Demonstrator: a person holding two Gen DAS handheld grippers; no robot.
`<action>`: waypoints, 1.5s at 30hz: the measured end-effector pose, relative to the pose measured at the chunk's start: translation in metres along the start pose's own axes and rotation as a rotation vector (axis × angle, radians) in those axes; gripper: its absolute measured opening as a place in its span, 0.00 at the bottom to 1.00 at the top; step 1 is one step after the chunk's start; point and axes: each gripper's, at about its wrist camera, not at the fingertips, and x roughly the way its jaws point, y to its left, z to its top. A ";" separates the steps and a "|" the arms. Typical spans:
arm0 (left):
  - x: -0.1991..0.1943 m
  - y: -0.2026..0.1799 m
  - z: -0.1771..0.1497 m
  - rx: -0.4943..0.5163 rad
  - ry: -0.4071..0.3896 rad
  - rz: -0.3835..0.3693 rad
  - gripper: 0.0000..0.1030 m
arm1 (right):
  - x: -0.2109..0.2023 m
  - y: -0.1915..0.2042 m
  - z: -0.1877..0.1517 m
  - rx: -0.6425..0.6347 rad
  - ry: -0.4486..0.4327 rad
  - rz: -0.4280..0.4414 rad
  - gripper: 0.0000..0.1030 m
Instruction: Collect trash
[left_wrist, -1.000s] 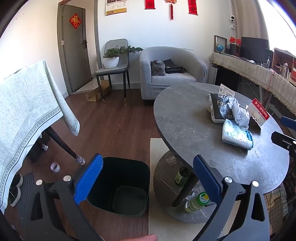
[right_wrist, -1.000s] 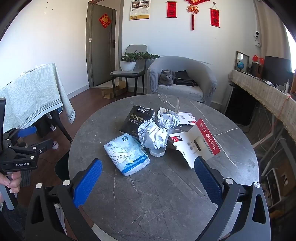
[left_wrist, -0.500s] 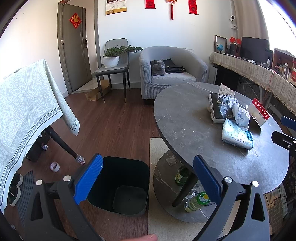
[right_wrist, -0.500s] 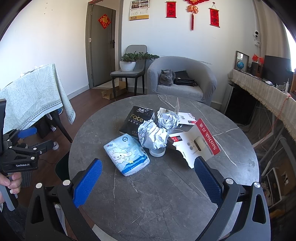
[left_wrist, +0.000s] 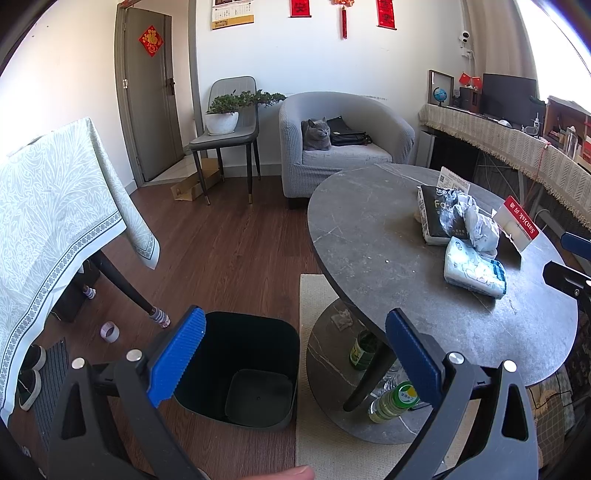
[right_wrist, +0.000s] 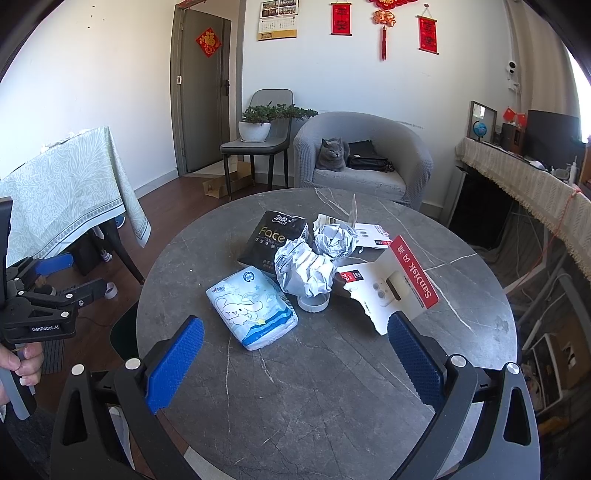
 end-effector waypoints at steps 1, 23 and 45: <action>0.000 0.000 0.000 0.001 0.000 0.001 0.97 | -0.001 0.000 0.000 0.001 0.000 0.000 0.97; -0.001 0.000 0.000 -0.001 0.001 0.001 0.97 | -0.002 0.000 0.000 -0.002 0.001 -0.002 0.97; 0.000 -0.003 0.001 0.000 0.021 -0.053 0.97 | 0.002 -0.017 -0.005 0.044 0.022 -0.035 0.97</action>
